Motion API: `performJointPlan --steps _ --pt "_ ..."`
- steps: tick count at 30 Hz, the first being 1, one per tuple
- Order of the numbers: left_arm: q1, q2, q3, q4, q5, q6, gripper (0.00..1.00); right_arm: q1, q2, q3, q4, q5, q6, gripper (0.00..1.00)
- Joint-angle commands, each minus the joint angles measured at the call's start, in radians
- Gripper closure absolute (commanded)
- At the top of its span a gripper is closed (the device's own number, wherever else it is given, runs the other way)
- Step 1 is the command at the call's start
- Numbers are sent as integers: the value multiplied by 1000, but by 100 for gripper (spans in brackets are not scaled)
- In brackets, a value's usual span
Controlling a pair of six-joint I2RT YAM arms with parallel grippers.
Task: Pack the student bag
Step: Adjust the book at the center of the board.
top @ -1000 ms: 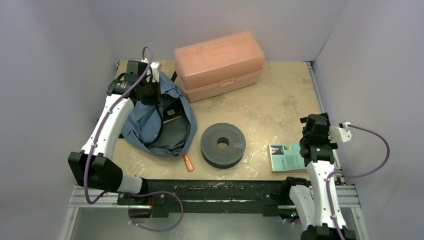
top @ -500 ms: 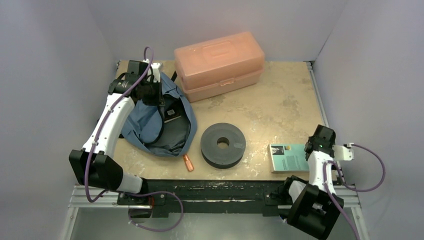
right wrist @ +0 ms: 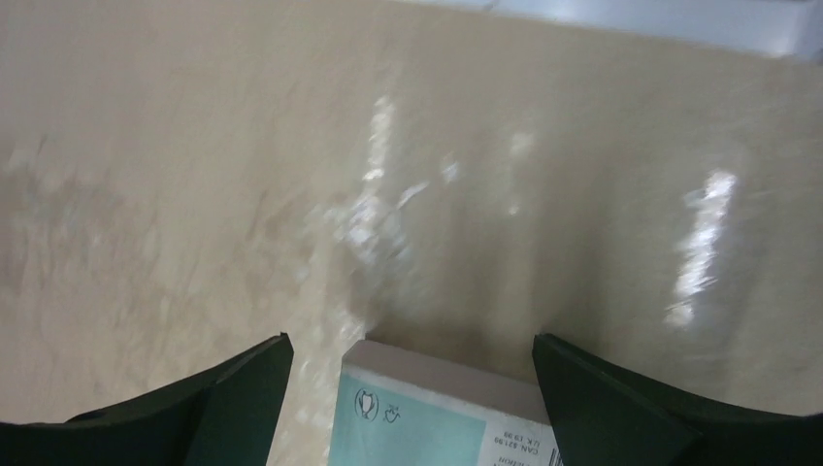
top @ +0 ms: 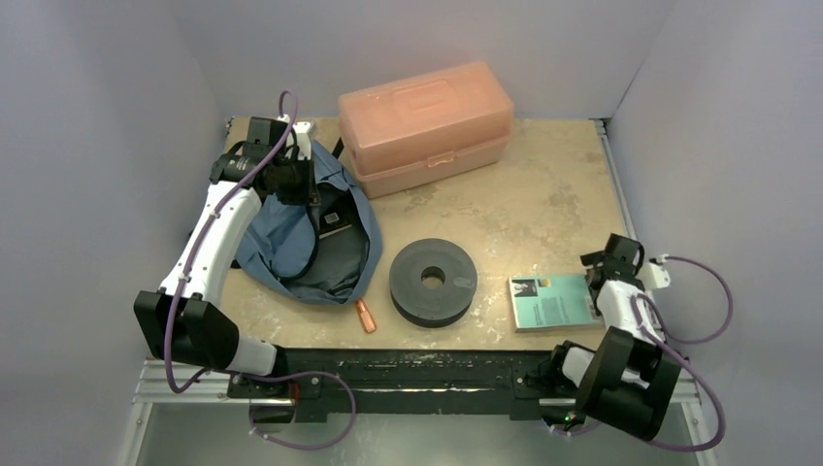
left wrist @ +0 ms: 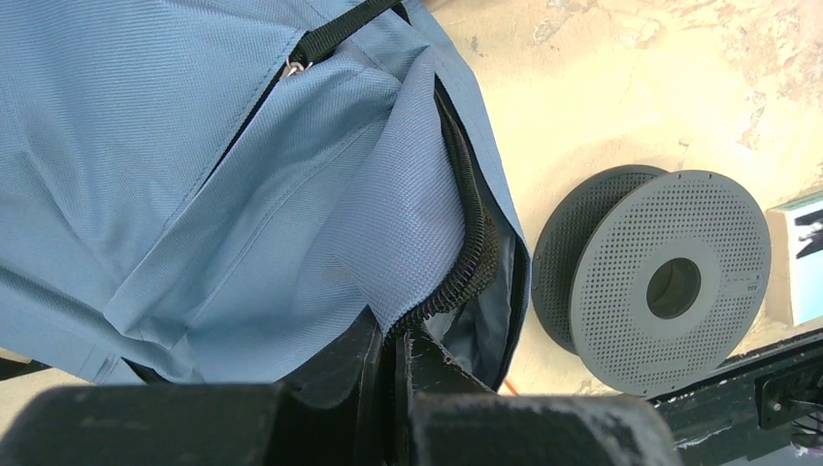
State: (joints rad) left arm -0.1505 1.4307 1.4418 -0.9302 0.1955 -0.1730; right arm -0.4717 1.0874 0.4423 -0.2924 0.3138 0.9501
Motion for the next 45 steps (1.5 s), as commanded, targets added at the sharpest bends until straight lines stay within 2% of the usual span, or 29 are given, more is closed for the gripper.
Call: performJointPlan --steps 1,3,6,10,16,19,22,26,30,35,36,38,40,44,45 --pt "4 -19 18 41 24 -11 100 299 65 62 48 -114 83 1" --pt "5 -22 18 41 24 -11 100 421 146 136 133 -112 86 1" --pt "4 -23 13 43 25 -12 100 551 310 334 101 -129 35 1" --pt "4 -24 15 39 22 -10 100 626 401 497 9 -151 -41 1" --pt "4 -32 11 42 33 -11 100 602 216 389 -121 15 -27 1" --pt "5 -32 15 41 45 -13 97 534 92 302 -208 0 -8 1" --pt "5 -41 12 39 41 -14 87 442 -32 224 -296 -15 3 1" --pt "5 -76 3 47 10 -16 72 424 -131 187 -383 44 -5 1" --pt "5 -135 -40 104 -11 -19 63 426 -112 174 -409 -23 -21 1" --pt "-7 -214 -88 176 8 -17 60 439 -72 86 -254 -227 -40 1" --pt "-15 -250 -102 196 8 -14 58 442 -74 62 -192 -285 -55 4" --pt "-44 -317 -139 250 -9 -15 43 451 -81 26 -93 -344 -60 20" --pt "-87 -389 -195 333 -18 -17 30 463 -75 24 -24 -339 -67 29" --pt "-262 -448 -233 385 -76 -38 25 463 -27 57 57 -287 -67 29" --pt "-293 -444 -244 398 -51 -65 24 464 -8 60 91 -286 -118 41"
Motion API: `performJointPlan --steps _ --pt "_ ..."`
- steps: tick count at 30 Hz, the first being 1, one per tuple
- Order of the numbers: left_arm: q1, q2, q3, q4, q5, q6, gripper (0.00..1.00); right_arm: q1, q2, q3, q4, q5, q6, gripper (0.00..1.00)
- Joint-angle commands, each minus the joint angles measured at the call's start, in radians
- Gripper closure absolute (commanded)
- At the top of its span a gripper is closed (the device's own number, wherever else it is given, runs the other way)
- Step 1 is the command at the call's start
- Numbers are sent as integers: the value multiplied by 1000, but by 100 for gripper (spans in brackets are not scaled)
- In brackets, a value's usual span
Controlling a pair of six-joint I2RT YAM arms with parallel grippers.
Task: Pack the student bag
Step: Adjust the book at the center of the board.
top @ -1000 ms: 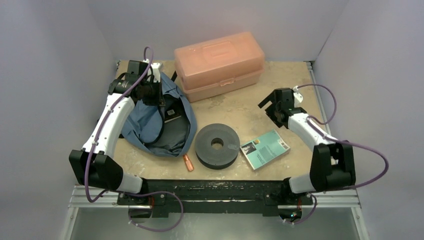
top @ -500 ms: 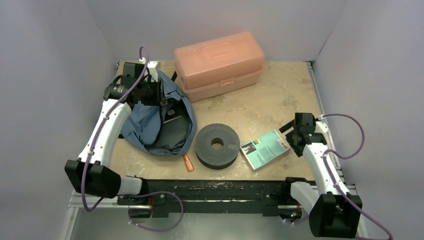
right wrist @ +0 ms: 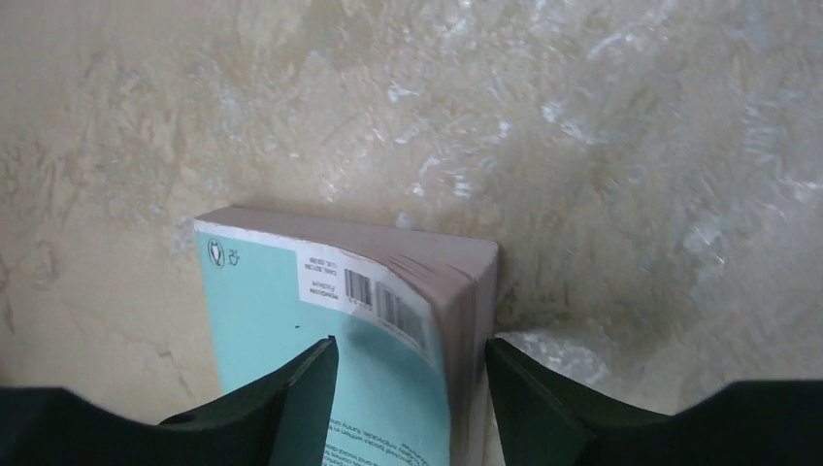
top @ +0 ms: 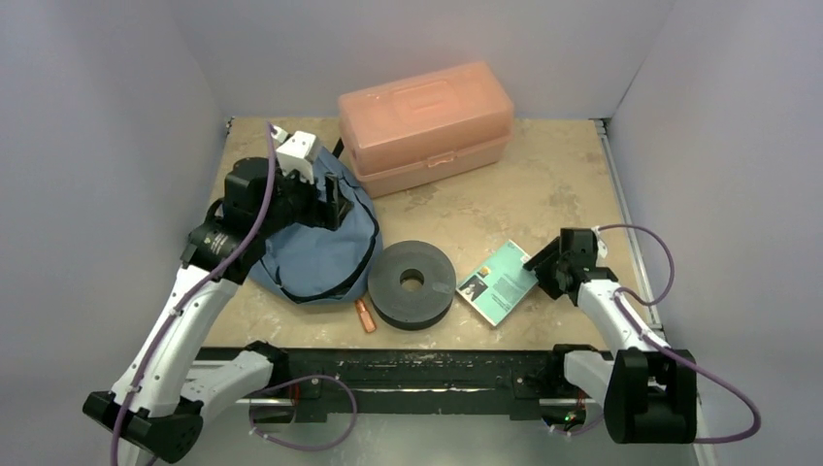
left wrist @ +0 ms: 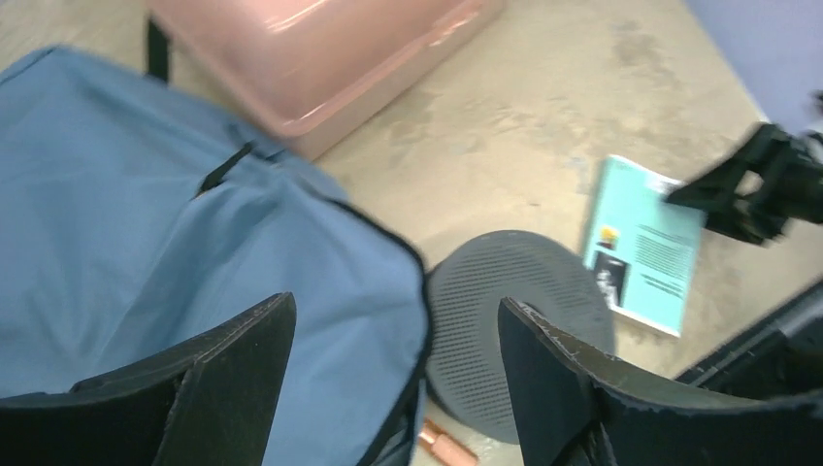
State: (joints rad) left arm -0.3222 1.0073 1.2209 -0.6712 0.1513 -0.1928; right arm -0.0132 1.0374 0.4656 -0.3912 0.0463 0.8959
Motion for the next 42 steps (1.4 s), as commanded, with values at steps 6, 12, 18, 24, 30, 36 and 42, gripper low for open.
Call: performJointPlan --steps 6,12,18,24,30,36,42 --pt "-332 124 -90 328 -4 -203 24 5 174 69 362 -15 -124 71" --pt "-499 487 93 347 -25 -240 28 41 339 192 442 -44 -189 78" --pt "-566 786 355 251 15 -274 27 48 365 304 240 7 -270 41" --pt "-568 949 436 228 30 -367 27 47 204 172 219 -42 -275 26" --pt "-569 1025 429 281 65 -477 27 46 200 88 257 -64 -233 31" --pt "-562 1112 473 228 42 -533 28 45 293 95 291 -143 -253 49" --pt "-550 1198 492 242 85 -570 29 45 305 76 308 -196 -265 44"
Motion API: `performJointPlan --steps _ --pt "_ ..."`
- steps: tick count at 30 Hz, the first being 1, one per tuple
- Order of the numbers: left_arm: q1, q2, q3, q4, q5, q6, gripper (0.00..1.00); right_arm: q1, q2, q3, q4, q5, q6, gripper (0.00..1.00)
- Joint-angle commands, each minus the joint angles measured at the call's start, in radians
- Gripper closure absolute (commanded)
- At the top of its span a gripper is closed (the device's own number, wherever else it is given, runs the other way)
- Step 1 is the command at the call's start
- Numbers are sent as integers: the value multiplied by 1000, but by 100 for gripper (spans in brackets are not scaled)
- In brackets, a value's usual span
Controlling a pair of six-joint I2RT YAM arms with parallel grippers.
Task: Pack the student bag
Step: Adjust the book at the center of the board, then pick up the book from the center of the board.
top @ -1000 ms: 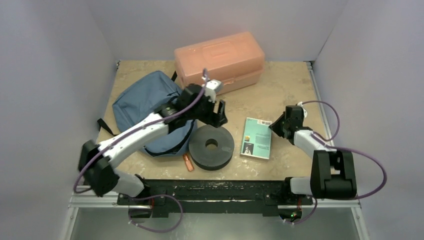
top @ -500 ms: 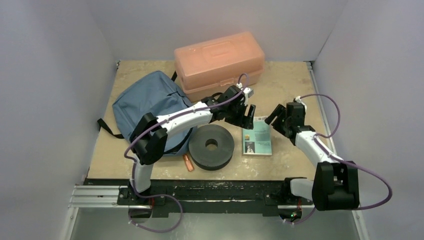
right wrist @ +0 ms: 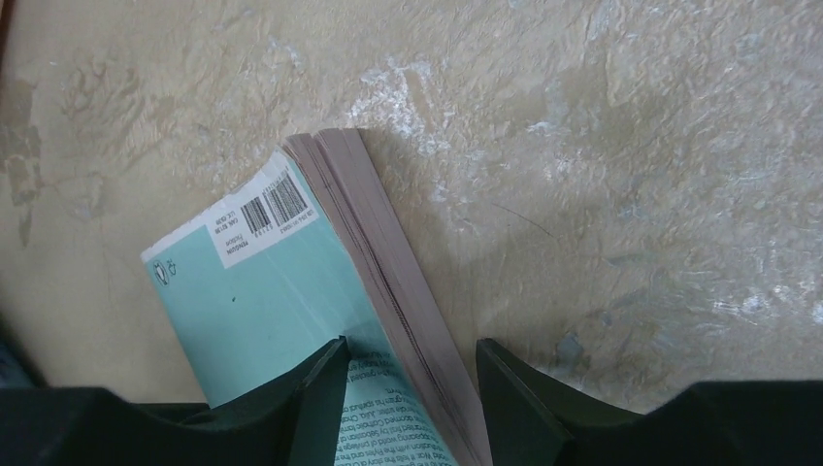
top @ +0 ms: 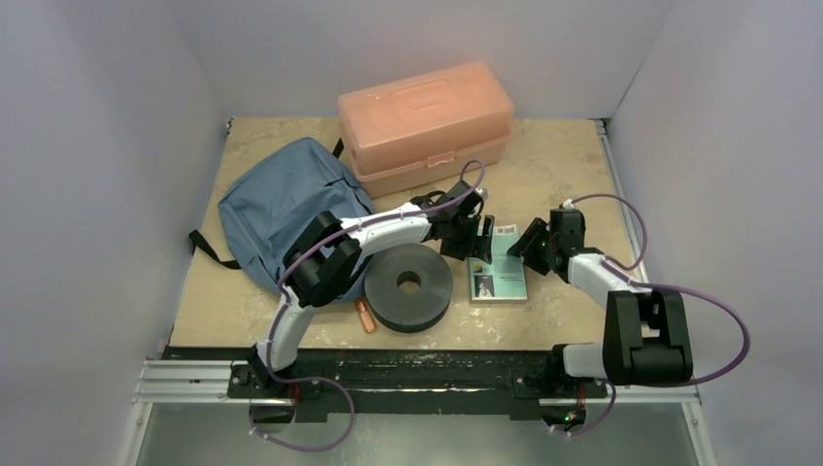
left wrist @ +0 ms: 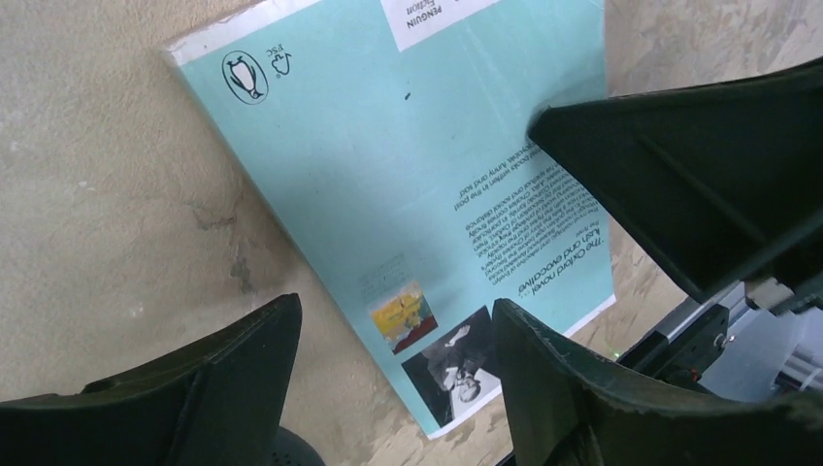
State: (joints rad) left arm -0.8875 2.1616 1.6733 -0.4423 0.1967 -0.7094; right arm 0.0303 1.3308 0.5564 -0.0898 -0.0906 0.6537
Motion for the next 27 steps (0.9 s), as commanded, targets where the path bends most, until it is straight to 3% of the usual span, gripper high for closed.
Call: performJointPlan --steps 1,3,8,14,19,27 --pt "19 57 40 28 66 -64 30 2 11 -16 5 -60 -29 44" --pt "24 76 40 63 111 -85 33 2 16 -25 12 -81 -33 44" --pt "27 71 50 115 165 -97 36 -4 40 -63 59 -114 7 62" --pt "27 57 129 182 273 -137 39 -17 108 -73 114 -196 30 74" --pt "23 29 168 258 314 -189 40 -17 119 -79 132 -221 35 77" --pt "25 43 231 220 292 -183 39 -17 172 -90 185 -321 61 77"
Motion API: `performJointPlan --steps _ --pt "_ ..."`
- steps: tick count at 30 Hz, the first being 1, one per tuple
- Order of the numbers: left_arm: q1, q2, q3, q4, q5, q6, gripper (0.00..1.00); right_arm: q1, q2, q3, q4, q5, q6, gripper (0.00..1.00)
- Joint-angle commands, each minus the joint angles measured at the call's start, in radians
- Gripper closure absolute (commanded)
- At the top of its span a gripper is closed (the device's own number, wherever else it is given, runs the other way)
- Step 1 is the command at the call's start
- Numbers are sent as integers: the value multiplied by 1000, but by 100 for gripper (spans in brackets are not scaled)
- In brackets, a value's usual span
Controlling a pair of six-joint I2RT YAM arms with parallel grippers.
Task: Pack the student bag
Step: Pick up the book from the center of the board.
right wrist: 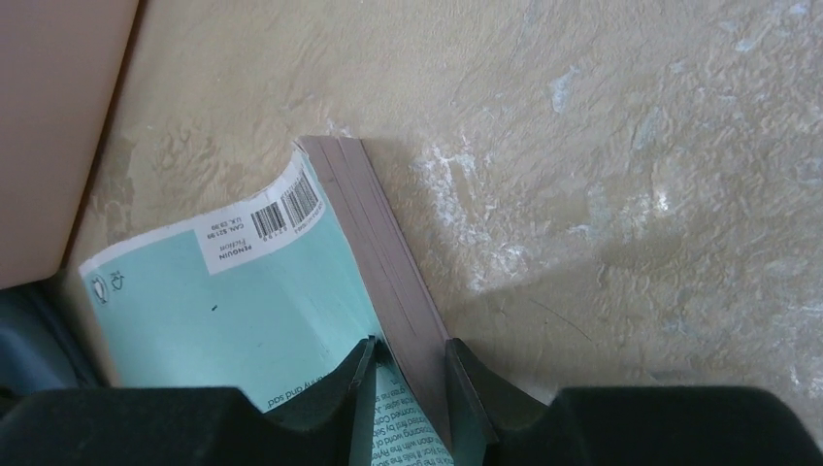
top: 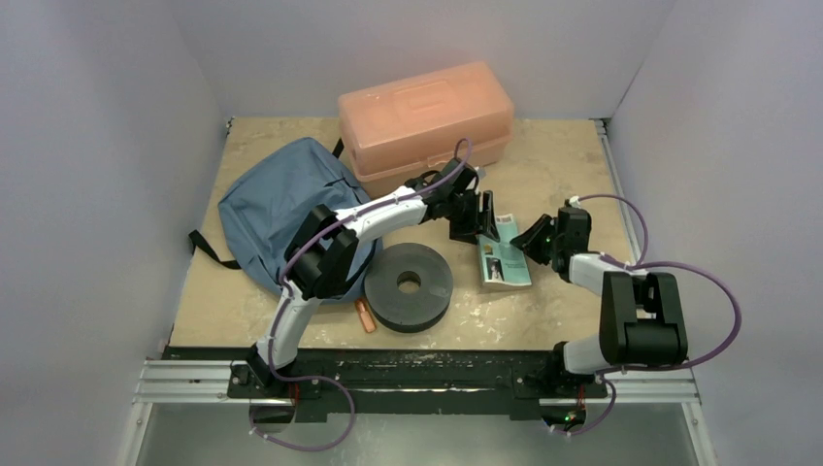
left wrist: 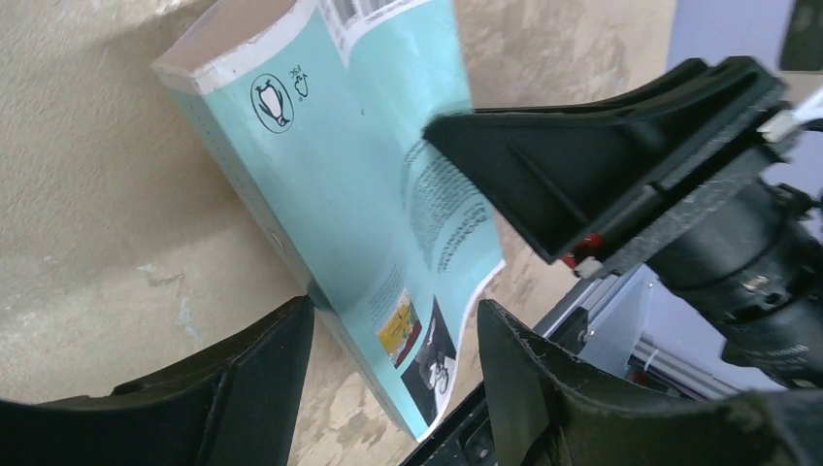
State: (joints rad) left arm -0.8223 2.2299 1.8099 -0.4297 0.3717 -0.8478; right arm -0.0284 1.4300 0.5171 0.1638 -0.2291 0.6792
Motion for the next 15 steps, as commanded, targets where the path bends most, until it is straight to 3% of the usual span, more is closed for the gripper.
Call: performJointPlan --steps 1,8,12,15 --pt "-40 -22 98 206 118 -44 39 42 75 -60 -53 -210 39 77" --pt "-40 -17 121 165 76 -22 41 42 81 -91 -4 -280 66 80" --pt "-40 -11 128 46 -17 17 53 42 63 -89 -12 -271 69 80" --pt "-41 -10 128 -20 -77 48 55 42 53 -85 -25 -261 65 80"
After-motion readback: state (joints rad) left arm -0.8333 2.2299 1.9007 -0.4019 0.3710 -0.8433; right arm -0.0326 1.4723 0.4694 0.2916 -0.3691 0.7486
